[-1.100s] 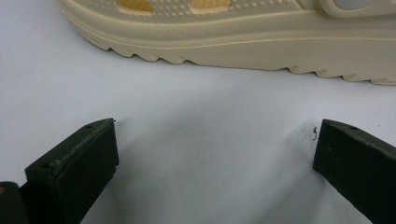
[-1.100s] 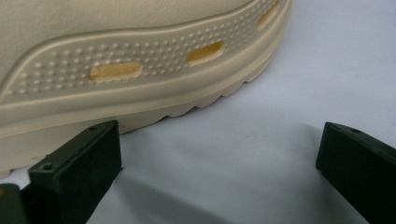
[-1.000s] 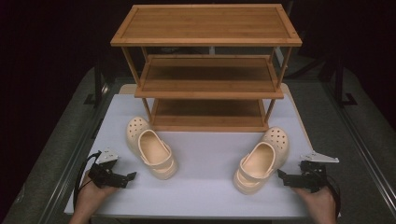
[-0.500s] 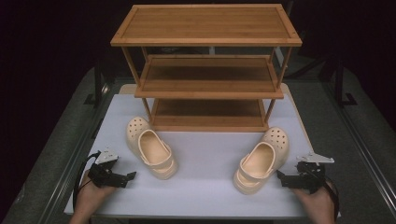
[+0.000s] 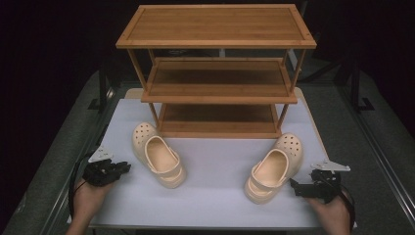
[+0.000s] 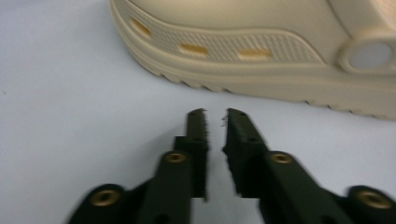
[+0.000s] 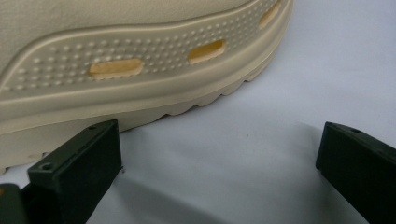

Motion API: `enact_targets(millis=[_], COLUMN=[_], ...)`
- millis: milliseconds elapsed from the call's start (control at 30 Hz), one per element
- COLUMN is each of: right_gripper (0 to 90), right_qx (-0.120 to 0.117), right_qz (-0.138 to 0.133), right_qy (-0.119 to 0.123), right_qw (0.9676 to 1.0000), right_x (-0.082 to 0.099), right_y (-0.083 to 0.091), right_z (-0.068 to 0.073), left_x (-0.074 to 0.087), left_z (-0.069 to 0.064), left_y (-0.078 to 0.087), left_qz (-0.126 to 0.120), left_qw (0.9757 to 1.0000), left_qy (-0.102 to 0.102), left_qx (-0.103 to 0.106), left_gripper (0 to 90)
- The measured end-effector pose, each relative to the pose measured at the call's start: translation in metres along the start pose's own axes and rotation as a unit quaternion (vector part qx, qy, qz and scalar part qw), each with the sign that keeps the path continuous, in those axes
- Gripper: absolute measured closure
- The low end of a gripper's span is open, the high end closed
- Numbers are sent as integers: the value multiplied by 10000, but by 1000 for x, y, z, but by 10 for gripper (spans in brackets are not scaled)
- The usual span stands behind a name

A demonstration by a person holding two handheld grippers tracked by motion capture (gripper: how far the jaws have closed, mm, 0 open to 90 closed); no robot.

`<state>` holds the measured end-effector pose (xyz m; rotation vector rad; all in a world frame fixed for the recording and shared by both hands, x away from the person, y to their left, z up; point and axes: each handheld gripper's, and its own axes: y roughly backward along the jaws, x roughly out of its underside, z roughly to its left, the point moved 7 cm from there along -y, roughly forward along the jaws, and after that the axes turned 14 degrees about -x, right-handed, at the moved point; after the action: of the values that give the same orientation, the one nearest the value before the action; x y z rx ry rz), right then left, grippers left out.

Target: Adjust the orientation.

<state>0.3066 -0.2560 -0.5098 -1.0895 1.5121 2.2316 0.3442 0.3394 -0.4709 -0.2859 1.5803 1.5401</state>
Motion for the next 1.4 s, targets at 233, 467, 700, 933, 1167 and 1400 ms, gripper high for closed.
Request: enact_targets(millis=[233,467,700,933,1167,1400], right_gripper=[0,0,0,0,0,0], right_qx=[-3,-8,-8,-11,-16,-15], right_qz=[-9,-10,-19,-16,-19,-19], right_qy=[1,-9,-1,-4,-8,-5], right_qw=[10000,10000,10000,10000,10000,10000], right_x=[0,0,0,0,0,0], right_y=[0,0,0,0,0,0], right_z=[0,0,0,0,0,0], left_x=[-22,-52,-81,-104,-101,-94], left_z=[20,46,62,72,72,62], left_y=[-10,-28,-52,-76,-102,-114], left_qz=[-1,-45,-103,-66,205,274], left_qw=[9998,9996,9997,9998,9997,9996], left_qy=[176,205,77,30,-1,-30], left_qx=[-103,-164,-210,-190,-153,7], left_gripper=[899,899,900,900,900,900])
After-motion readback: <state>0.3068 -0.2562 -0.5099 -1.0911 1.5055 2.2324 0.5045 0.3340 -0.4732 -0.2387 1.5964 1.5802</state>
